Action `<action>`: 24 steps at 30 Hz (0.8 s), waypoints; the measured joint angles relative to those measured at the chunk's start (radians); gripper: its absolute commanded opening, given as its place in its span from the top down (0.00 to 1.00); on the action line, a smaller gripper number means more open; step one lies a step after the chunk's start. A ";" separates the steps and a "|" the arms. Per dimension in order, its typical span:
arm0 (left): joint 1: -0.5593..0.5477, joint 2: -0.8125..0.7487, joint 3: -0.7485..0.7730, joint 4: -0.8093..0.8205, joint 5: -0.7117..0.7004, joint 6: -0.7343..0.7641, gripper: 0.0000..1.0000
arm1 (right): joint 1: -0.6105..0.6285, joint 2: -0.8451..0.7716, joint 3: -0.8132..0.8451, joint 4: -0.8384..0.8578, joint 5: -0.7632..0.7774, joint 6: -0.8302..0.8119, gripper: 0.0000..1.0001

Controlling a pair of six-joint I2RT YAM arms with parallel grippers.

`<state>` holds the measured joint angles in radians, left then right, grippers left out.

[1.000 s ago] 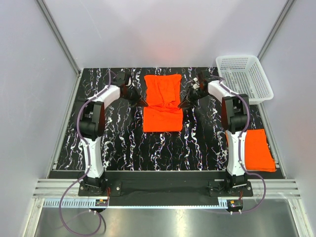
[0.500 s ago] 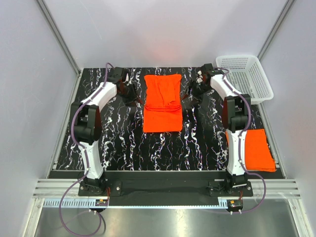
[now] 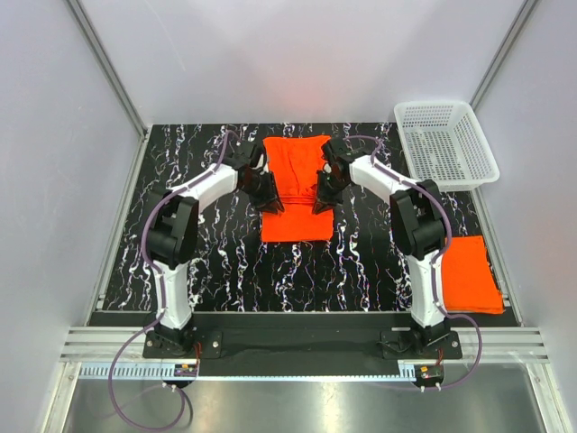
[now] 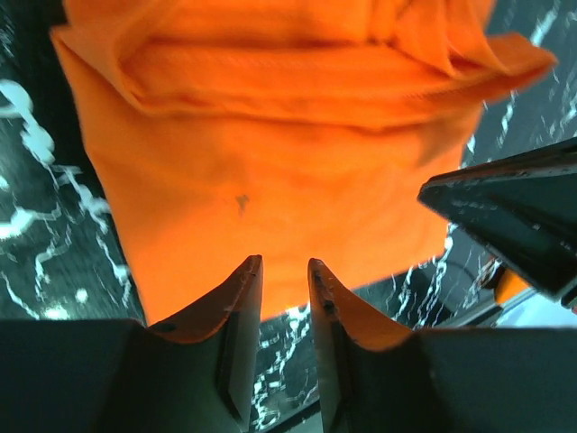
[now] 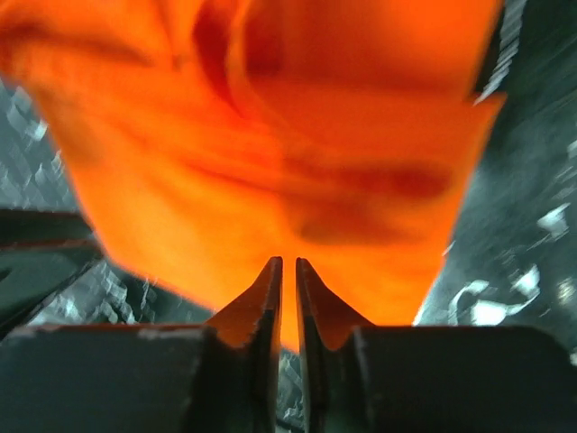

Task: Fold and stack the t-shirts
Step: Fold the tshirt

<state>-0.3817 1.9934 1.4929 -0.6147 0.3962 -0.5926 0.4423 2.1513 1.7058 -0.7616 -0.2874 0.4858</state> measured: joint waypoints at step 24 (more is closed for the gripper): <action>0.014 0.029 -0.010 0.037 -0.003 -0.017 0.69 | -0.061 0.207 0.331 0.031 0.164 -0.013 0.82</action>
<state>-0.3676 2.0224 1.4834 -0.5777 0.3927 -0.6094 0.3813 2.3585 2.0365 -0.7311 -0.1234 0.4732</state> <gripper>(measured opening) 0.308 0.164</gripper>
